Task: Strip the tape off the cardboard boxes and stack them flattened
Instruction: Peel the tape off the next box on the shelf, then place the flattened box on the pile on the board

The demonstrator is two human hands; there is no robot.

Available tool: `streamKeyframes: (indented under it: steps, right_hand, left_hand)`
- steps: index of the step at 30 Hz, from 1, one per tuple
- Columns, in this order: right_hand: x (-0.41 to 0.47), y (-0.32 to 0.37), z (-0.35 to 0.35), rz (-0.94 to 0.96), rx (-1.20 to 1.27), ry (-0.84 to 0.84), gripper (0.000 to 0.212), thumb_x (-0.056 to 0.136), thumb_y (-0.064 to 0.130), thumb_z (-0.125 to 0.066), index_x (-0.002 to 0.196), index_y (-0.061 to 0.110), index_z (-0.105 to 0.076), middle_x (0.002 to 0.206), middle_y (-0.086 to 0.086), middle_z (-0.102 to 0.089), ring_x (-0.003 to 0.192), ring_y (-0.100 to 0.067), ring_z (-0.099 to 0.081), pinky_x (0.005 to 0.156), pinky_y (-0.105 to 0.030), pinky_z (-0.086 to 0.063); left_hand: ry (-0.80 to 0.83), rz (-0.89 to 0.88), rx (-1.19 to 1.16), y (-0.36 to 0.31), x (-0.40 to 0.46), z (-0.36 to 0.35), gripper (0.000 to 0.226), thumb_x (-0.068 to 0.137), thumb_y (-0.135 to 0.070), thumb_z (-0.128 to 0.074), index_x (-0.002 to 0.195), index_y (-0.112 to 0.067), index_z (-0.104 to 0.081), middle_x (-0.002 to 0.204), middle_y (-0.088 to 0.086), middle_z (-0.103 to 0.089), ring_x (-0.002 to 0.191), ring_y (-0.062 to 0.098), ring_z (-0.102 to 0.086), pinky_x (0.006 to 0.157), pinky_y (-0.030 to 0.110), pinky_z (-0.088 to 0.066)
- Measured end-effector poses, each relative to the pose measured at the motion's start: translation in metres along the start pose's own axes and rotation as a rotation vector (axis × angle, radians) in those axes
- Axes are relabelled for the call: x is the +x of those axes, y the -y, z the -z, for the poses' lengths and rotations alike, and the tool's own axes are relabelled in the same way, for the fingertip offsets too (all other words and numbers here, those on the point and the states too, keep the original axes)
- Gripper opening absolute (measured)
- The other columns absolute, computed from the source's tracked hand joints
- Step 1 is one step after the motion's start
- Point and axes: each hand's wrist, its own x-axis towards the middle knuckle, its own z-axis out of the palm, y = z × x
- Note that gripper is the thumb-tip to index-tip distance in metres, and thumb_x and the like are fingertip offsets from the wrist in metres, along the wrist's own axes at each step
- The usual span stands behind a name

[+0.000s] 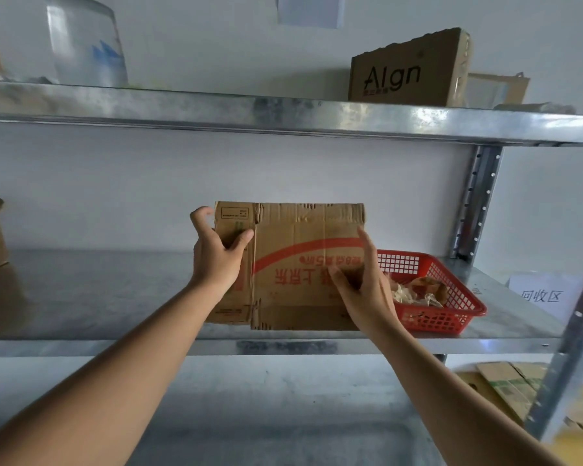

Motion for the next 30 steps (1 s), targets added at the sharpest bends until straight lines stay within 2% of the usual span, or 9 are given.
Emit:
streamKeyframes:
  steps: [5,9,13,16,19,21,24,27,30]
  right_hand:
    - [-0.003,-0.007,0.004,-0.027,-0.202,0.023,0.079,0.096,0.062,-0.056,0.160,0.049,-0.012,0.126,0.012,-0.064,0.102,-0.007,-0.065,0.075,-0.028,-0.054]
    - [-0.003,-0.007,0.015,-0.105,-0.132,0.000,0.074,0.097,0.055,-0.058,0.161,0.044,-0.022,0.098,0.022,-0.068,0.083,0.009,-0.064,0.066,-0.014,-0.048]
    - [-0.012,-0.002,0.030,-0.112,-0.093,0.009,0.073,0.098,0.053,-0.059,0.160,0.044,-0.023,0.106,0.032,-0.063,0.088,0.016,-0.062,0.064,-0.008,-0.049]
    - [-0.024,-0.003,0.044,-0.141,-0.059,-0.027,0.073,0.096,0.052,-0.062,0.159,0.044,-0.025,0.120,0.033,-0.061,0.094,0.019,-0.061,0.067,-0.005,-0.050]
    - [-0.039,-0.007,0.062,-0.175,-0.043,-0.081,0.073,0.095,0.051,-0.065,0.159,0.043,-0.030,0.097,0.046,-0.063,0.091,0.021,-0.062,0.064,-0.003,-0.050]
    - [-0.049,-0.011,0.075,-0.210,-0.024,-0.113,0.073,0.095,0.048,-0.066,0.159,0.041,-0.032,0.097,0.050,-0.060,0.092,0.019,-0.063,0.066,-0.005,-0.051]
    - [-0.062,-0.014,0.100,-0.239,-0.001,-0.172,0.071,0.095,0.045,-0.070,0.157,0.041,-0.035,0.111,0.047,-0.059,0.100,0.012,-0.066,0.077,-0.010,-0.055]
    - [-0.081,-0.019,0.131,-0.261,0.003,-0.231,0.069,0.093,0.048,-0.071,0.155,0.044,-0.039,0.114,0.035,-0.066,0.098,0.018,-0.063,0.069,0.001,-0.047]
    - [-0.103,-0.026,0.164,-0.286,-0.011,-0.271,0.068,0.093,0.047,-0.071,0.154,0.042,-0.041,0.110,0.036,-0.068,0.101,0.019,-0.061,0.073,-0.003,-0.049]
  left_hand:
    - [0.076,-0.009,0.207,0.007,-0.012,-0.004,0.053,0.096,-0.042,-0.068,0.144,-0.033,-0.047,0.125,0.006,-0.041,0.086,0.013,-0.059,0.071,0.014,-0.048]
    - [0.227,-0.109,0.418,0.011,-0.030,-0.005,0.084,0.092,-0.062,-0.063,0.160,-0.024,-0.032,0.154,0.005,-0.012,0.132,0.031,-0.048,0.105,0.044,-0.051]
    - [0.278,-0.158,0.568,0.009,-0.047,-0.015,0.082,0.095,-0.070,-0.042,0.164,-0.031,-0.020,0.168,-0.001,0.013,0.147,0.042,-0.030,0.108,0.054,-0.045]
    - [0.307,-0.211,0.593,0.009,-0.056,-0.024,0.076,0.099,-0.066,-0.039,0.164,-0.031,-0.022,0.171,0.001,0.006,0.149,0.043,-0.026,0.113,0.056,-0.040]
    - [0.364,-0.272,0.599,0.004,-0.064,-0.037,0.074,0.102,-0.062,-0.037,0.165,-0.026,-0.021,0.173,0.006,-0.003,0.155,0.036,-0.018,0.121,0.057,-0.031]
    - [0.385,-0.318,0.605,-0.003,-0.070,-0.046,0.073,0.102,-0.060,-0.037,0.164,-0.025,-0.022,0.172,0.007,-0.009,0.155,0.034,-0.018,0.120,0.057,-0.029]
    - [0.404,-0.377,0.584,-0.020,-0.080,-0.061,0.071,0.102,-0.058,-0.039,0.164,-0.025,-0.024,0.172,0.007,-0.012,0.157,0.033,-0.015,0.121,0.055,-0.024]
    - [0.447,-0.425,0.547,-0.041,-0.095,-0.082,0.069,0.102,-0.056,-0.041,0.163,-0.027,-0.026,0.171,0.008,-0.015,0.157,0.034,-0.013,0.121,0.055,-0.022]
    - [0.500,-0.476,0.514,-0.063,-0.116,-0.105,0.068,0.103,-0.055,-0.041,0.163,-0.025,-0.028,0.170,0.009,-0.018,0.157,0.034,-0.014,0.122,0.054,-0.023]
